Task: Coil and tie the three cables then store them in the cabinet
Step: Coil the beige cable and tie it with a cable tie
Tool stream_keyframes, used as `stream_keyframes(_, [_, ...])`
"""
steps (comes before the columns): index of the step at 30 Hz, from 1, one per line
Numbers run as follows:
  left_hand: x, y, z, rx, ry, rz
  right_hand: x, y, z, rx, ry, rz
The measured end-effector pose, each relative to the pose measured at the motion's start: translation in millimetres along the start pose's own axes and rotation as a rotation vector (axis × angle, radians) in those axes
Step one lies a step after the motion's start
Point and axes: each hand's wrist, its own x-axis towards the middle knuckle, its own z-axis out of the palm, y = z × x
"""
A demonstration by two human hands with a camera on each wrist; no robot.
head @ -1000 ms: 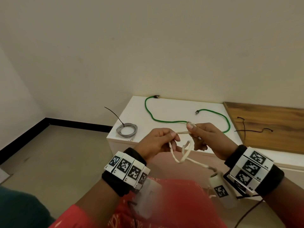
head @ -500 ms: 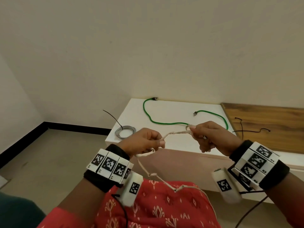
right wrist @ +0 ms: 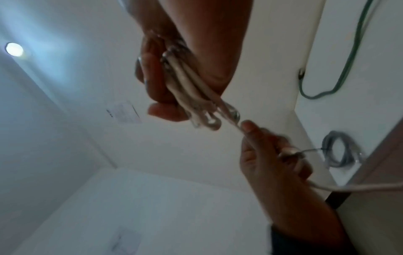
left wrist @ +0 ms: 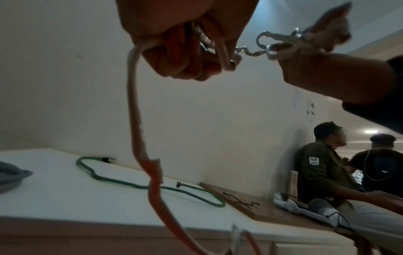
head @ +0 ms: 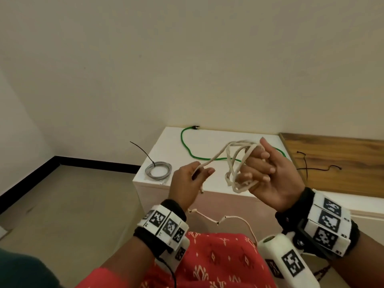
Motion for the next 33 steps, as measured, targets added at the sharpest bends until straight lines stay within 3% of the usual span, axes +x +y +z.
stream_keyframes(3, [-14,-4,12,0.021,0.007,0.021,1,-3,0,0.074,0.008,-0.194])
stream_keyframes(6, [-27,-8,18,0.099,-0.036,0.023,-2,-11,1,0.027,0.121,-0.337])
stream_keyframes(10, [-37,-1,26,0.544,-0.228,0.206,0,-6,6,-0.106,0.312,-0.553])
stream_keyframes(12, [-40,3,31,0.678,-0.252,0.288,1,-4,10,-0.208,0.382,-0.635])
stream_keyframes(15, [-45,6,40,0.791,-0.297,0.449,2,1,5,-0.495,0.471,-0.658])
stream_keyframes(17, [-46,7,46,0.829,-0.323,0.481,2,9,-4,-0.874,0.493,-0.655])
stream_keyframes(20, [-45,10,45,0.877,-0.261,0.518,-2,20,-18,-1.586,0.475,-0.546])
stream_keyframes(23, [-39,5,39,0.911,-0.158,0.517,-4,19,-22,-1.956,0.502,-0.339])
stream_keyframes(27, [-28,3,21,0.873,-0.034,0.528,-3,19,-19,-2.225,0.452,-0.083])
stream_keyframes(31, [-16,-4,8,0.804,-0.065,0.657,-4,16,-14,-2.325,0.392,0.222])
stream_keyframes(33, [-11,-6,3,0.831,-0.066,0.723,-3,13,-12,-2.319,0.365,0.272])
